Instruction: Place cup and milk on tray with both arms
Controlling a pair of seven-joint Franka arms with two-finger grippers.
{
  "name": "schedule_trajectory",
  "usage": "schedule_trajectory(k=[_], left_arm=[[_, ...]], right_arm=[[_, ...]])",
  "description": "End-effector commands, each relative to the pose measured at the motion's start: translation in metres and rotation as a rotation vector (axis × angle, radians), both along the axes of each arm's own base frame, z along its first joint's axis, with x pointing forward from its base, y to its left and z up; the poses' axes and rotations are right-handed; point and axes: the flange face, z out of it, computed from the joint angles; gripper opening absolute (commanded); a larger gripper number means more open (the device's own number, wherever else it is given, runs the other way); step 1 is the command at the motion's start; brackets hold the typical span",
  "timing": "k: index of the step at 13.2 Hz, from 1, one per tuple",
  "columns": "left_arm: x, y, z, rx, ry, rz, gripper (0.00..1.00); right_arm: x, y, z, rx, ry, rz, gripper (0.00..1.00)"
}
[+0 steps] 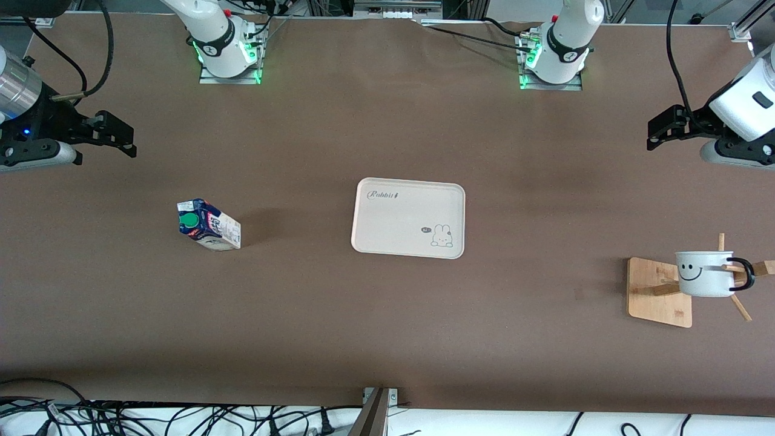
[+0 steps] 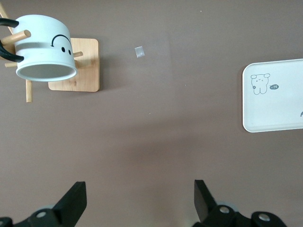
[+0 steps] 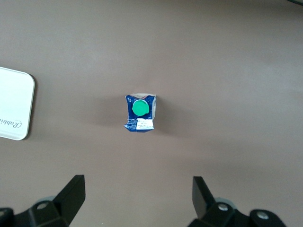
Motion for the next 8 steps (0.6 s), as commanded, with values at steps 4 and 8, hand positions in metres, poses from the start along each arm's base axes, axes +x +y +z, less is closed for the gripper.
schedule_trajectory(k=[4,8], left_arm=[[0.0,-0.001,0.007,0.006,0.002,-0.005,1.0],[-0.001,-0.002,0.008,0.006,0.001,-0.007,1.0]], right_arm=[[-0.004,-0.001,0.009,0.008,-0.011,-0.005,1.0],[0.007,-0.01,-0.005,0.021,-0.004,-0.038,1.0]])
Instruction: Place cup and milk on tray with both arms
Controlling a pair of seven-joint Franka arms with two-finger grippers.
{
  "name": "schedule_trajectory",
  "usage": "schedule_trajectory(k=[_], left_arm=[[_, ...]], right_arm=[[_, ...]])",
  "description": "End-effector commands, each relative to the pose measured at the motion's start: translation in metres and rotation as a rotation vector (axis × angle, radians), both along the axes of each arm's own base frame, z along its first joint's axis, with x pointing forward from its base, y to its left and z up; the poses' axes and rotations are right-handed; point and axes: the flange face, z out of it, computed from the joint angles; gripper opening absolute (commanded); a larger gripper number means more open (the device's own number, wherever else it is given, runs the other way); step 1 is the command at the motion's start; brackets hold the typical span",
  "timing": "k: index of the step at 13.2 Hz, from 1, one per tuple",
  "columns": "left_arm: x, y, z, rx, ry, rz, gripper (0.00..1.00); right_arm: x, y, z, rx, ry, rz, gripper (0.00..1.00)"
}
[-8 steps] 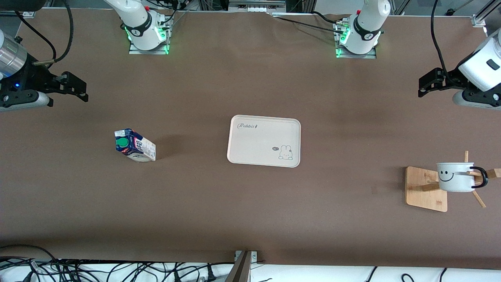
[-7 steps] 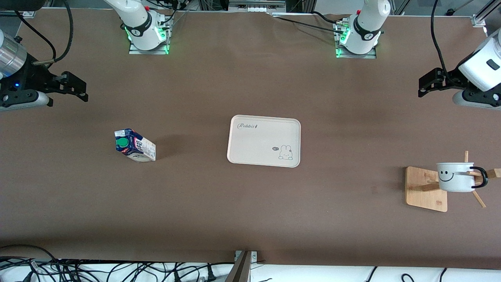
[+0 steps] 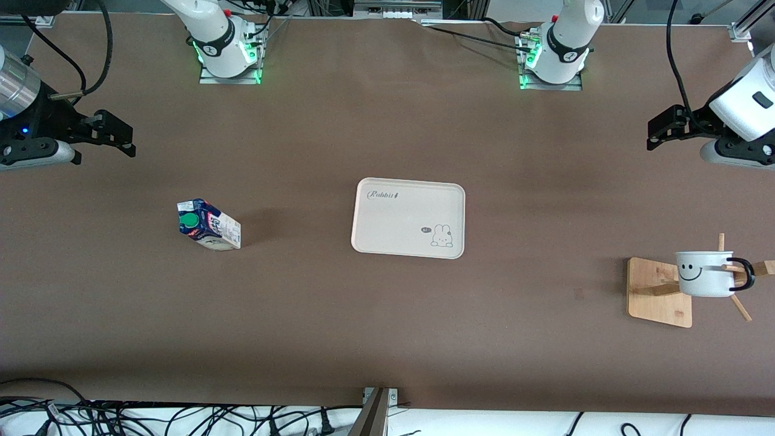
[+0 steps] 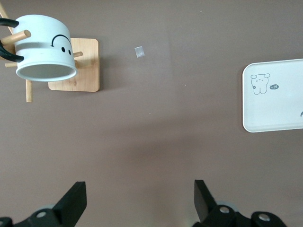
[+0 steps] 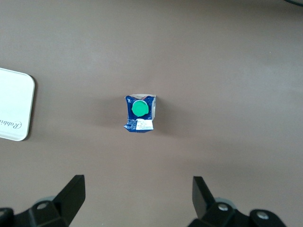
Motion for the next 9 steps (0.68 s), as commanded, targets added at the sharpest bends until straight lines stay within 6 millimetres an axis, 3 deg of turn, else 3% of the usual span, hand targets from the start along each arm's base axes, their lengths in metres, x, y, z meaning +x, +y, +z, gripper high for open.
schedule_trajectory(k=[1,3,5,9], left_arm=[[-0.001,-0.001,0.008,0.006,0.002,-0.005,1.0],[-0.001,-0.001,0.008,0.006,0.002,-0.008,1.0],[-0.001,-0.002,0.008,0.005,0.001,-0.011,1.0],[0.004,-0.009,-0.003,0.0,0.022,-0.021,1.0]], right_arm=[[0.02,-0.007,-0.029,0.016,0.024,-0.02,1.0],[0.048,-0.004,-0.103,-0.027,0.133,-0.006,1.0],[0.055,-0.007,-0.12,-0.031,0.14,-0.009,1.0],[0.06,0.004,-0.179,-0.009,0.165,-0.012,1.0]])
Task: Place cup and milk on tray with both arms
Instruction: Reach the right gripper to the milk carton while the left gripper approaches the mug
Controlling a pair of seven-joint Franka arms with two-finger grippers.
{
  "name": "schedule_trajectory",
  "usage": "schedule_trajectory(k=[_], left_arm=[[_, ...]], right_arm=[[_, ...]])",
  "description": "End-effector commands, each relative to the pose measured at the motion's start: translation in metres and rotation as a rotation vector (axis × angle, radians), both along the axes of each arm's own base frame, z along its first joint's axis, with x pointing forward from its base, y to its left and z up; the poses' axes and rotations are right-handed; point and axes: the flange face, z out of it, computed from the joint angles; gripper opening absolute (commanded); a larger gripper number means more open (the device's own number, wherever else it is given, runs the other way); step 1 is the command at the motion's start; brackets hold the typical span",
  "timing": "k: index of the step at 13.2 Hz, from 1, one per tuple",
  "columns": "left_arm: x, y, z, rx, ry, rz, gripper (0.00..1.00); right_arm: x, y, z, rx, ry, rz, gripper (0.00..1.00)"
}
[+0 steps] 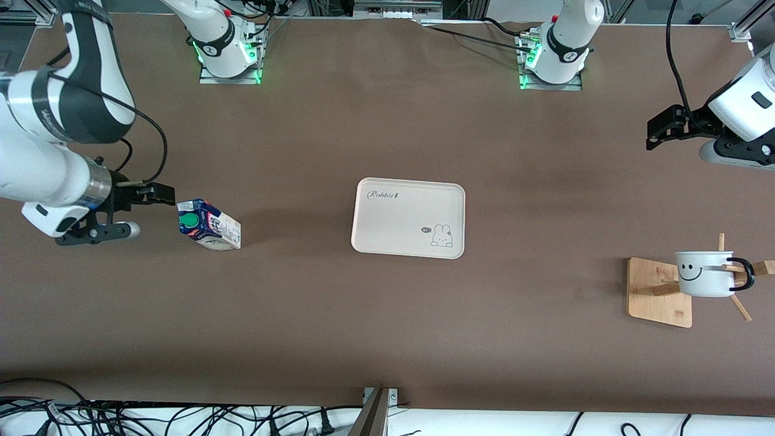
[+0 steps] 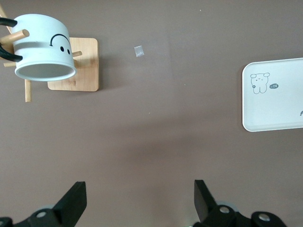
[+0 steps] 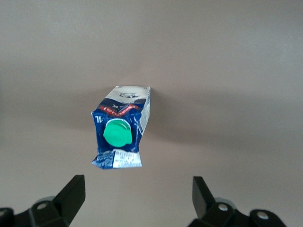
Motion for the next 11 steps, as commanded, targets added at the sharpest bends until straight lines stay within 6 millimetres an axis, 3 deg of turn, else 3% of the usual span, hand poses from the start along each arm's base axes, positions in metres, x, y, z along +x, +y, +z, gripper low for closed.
schedule_trajectory(k=[1,3,4,7,11], left_arm=[[0.007,-0.009,-0.008,-0.031,0.03,-0.005,1.0],[0.017,-0.003,-0.028,-0.063,0.064,0.01,1.0],[0.028,0.001,-0.051,-0.066,0.102,0.019,1.0],[0.059,0.004,-0.055,-0.072,0.074,0.017,1.0],[0.059,0.024,-0.06,-0.034,-0.023,0.174,1.0]], right_arm=[[-0.007,0.005,-0.019,0.029,-0.019,-0.015,1.0],[-0.01,0.006,-0.034,0.04,-0.023,-0.022,1.0],[-0.011,0.007,-0.038,0.044,-0.027,-0.025,1.0],[-0.01,0.009,-0.059,0.051,-0.03,-0.031,1.0],[-0.02,0.017,-0.093,0.049,-0.044,-0.031,1.0]])
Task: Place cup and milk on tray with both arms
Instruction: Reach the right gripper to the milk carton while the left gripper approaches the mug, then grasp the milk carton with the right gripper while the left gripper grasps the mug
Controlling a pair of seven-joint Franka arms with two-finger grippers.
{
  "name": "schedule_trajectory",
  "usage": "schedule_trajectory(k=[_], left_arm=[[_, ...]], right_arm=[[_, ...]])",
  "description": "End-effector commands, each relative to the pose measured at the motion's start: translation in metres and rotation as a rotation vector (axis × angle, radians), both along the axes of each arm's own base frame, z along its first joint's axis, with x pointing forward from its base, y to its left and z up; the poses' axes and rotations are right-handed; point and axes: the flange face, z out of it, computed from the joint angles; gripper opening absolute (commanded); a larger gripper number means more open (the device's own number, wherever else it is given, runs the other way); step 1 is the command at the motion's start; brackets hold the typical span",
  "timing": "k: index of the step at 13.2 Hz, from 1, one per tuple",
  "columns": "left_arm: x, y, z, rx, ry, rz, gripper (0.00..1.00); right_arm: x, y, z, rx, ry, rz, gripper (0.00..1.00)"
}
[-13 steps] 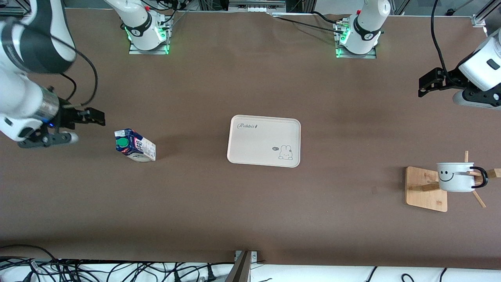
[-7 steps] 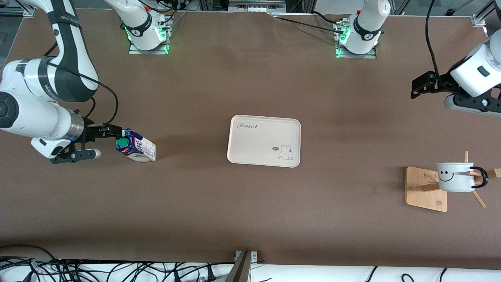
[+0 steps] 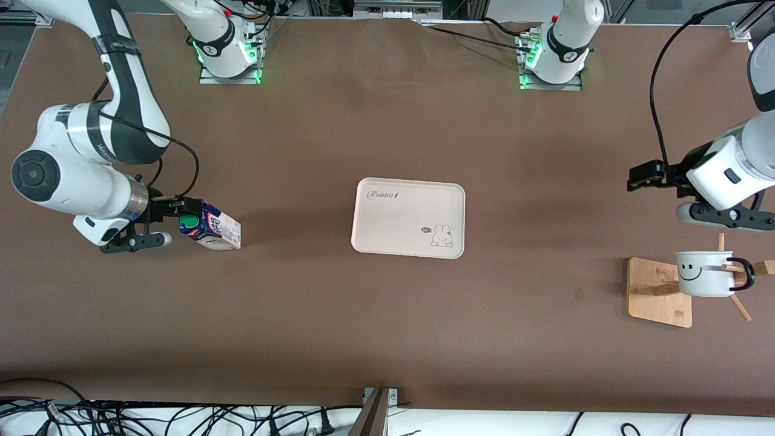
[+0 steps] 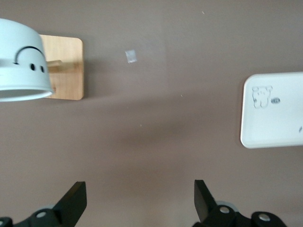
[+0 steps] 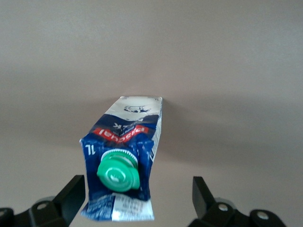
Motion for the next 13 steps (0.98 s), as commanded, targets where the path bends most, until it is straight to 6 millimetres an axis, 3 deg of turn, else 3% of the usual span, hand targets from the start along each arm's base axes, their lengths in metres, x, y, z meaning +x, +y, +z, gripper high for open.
schedule_trajectory(k=[1,4,7,8,11,13], left_arm=[[-0.008,0.011,0.002,0.038,-0.062,0.188,1.0],[-0.022,0.025,-0.015,0.079,-0.127,0.338,1.0],[-0.059,0.027,-0.038,0.068,-0.308,0.397,1.0],[-0.065,0.037,-0.047,0.063,-0.366,0.414,1.0],[-0.073,0.085,-0.08,0.06,-0.443,0.448,1.0],[-0.073,0.094,-0.09,0.044,-0.509,0.466,1.0]], right_arm=[[-0.01,0.011,-0.015,0.009,-0.01,-0.011,0.98],[-0.011,0.013,-0.017,0.009,-0.005,-0.011,0.85],[-0.013,0.022,-0.019,0.004,0.005,-0.018,0.6],[-0.013,0.022,-0.022,0.004,0.011,-0.019,0.53],[-0.013,0.025,-0.02,0.004,0.014,-0.014,0.48],[-0.012,0.033,-0.014,0.006,0.003,0.0,0.46]])
